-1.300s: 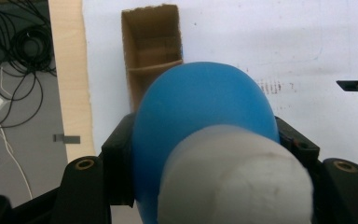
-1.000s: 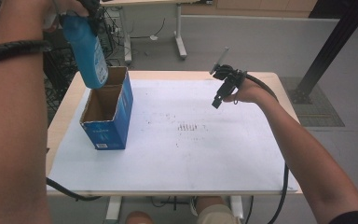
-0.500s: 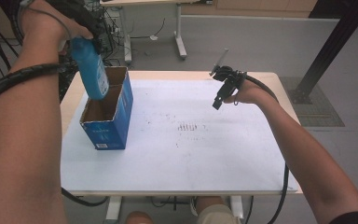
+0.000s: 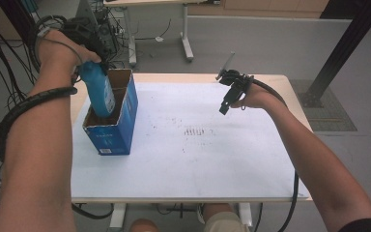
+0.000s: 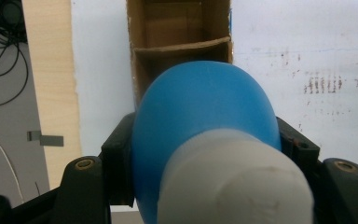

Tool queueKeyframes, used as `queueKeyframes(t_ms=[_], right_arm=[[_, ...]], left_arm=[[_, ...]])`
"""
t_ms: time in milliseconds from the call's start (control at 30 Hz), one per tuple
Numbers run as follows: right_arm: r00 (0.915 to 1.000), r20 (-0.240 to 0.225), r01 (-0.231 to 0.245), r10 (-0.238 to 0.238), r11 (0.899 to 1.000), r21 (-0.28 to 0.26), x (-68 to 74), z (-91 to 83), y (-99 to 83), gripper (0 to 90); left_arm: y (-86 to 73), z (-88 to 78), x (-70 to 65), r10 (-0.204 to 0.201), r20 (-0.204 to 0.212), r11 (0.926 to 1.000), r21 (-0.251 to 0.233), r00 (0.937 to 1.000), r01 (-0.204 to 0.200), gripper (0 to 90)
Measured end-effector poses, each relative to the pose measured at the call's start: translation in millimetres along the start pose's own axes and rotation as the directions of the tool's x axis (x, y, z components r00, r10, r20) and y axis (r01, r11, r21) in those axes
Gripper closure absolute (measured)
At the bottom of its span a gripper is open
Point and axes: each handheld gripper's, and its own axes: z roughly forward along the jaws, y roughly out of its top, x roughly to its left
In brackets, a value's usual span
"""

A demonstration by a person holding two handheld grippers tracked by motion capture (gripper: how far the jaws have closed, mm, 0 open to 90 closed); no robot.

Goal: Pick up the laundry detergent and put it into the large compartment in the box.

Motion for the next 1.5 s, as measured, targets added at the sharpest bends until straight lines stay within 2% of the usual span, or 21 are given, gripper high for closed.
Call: queueKeyframes(t_ms=[733,1467,1500], right_arm=[[1.0,-0.004,0.001,-0.001,1.0,0.009,3.1,4.1,0.8,6.4],[0.9999,-0.01,-0.007,0.007,1.0,0.014,0.2,7.1,-3.3,6.4],[0.9999,-0.008,-0.006,0.006,1.0,0.015,0.2,7.0,-3.4,6.4]], left_arm=[[-1.3,82.2,-4.4,0.021,-0.004,0.9985,0.051,0.9998,-0.021,37.9],[-3.3,131.5,-1.4,0.035,-0.011,0.9936,0.107,0.9993,-0.034,37.9],[-5.8,131.4,-0.5,0.034,-0.008,0.9952,0.092,0.9994,-0.033,37.8]])
